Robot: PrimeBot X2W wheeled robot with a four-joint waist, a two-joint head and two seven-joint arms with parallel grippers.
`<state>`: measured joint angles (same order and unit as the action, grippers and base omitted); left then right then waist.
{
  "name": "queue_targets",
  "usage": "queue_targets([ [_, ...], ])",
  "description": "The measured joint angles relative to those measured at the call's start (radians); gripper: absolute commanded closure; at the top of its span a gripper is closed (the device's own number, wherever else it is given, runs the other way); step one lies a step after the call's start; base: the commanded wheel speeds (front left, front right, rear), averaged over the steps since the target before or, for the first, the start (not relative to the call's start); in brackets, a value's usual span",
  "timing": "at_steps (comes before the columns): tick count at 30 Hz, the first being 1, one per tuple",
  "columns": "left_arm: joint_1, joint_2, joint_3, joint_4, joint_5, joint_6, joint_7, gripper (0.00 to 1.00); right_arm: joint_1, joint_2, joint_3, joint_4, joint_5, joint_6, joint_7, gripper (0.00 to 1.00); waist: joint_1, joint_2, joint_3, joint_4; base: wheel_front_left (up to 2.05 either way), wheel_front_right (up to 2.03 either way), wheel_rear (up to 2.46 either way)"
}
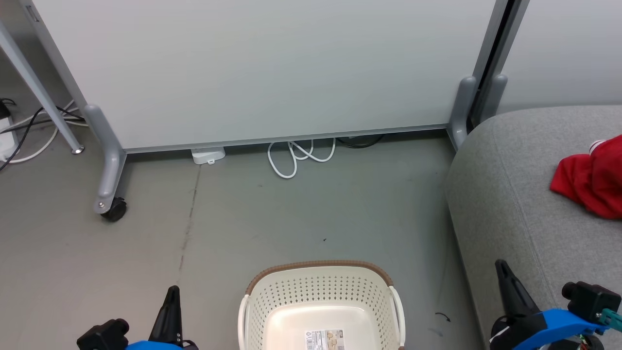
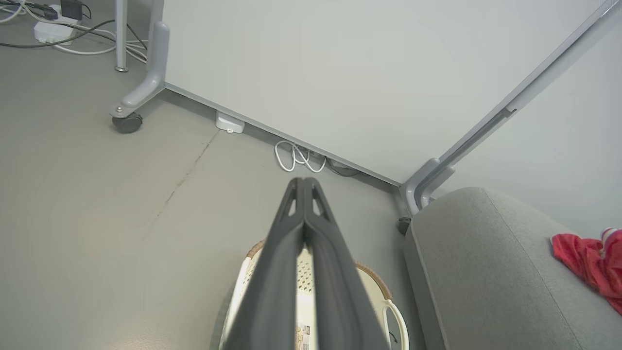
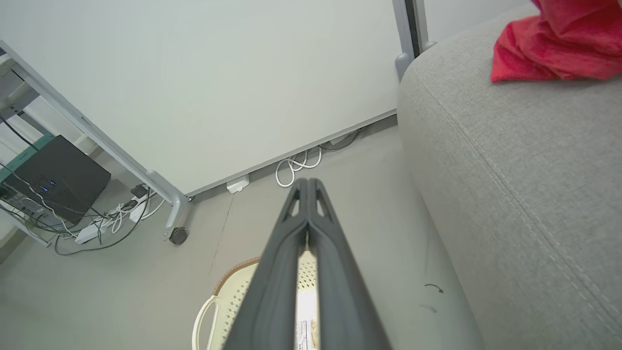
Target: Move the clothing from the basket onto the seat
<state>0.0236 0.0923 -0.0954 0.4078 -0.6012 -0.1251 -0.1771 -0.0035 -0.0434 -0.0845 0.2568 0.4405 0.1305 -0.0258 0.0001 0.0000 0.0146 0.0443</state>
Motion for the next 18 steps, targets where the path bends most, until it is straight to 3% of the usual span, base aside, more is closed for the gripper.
queue_targets([
  [18,-0.028,-0.007,0.050,-0.039,-0.248,0.000,0.070,1.00,-0.019,0.000,-0.007,-0.003,0.288,0.000,0.034,1.00,0.0000,0.0000,-0.002,-0.007,0.00,0.00,0.00],
])
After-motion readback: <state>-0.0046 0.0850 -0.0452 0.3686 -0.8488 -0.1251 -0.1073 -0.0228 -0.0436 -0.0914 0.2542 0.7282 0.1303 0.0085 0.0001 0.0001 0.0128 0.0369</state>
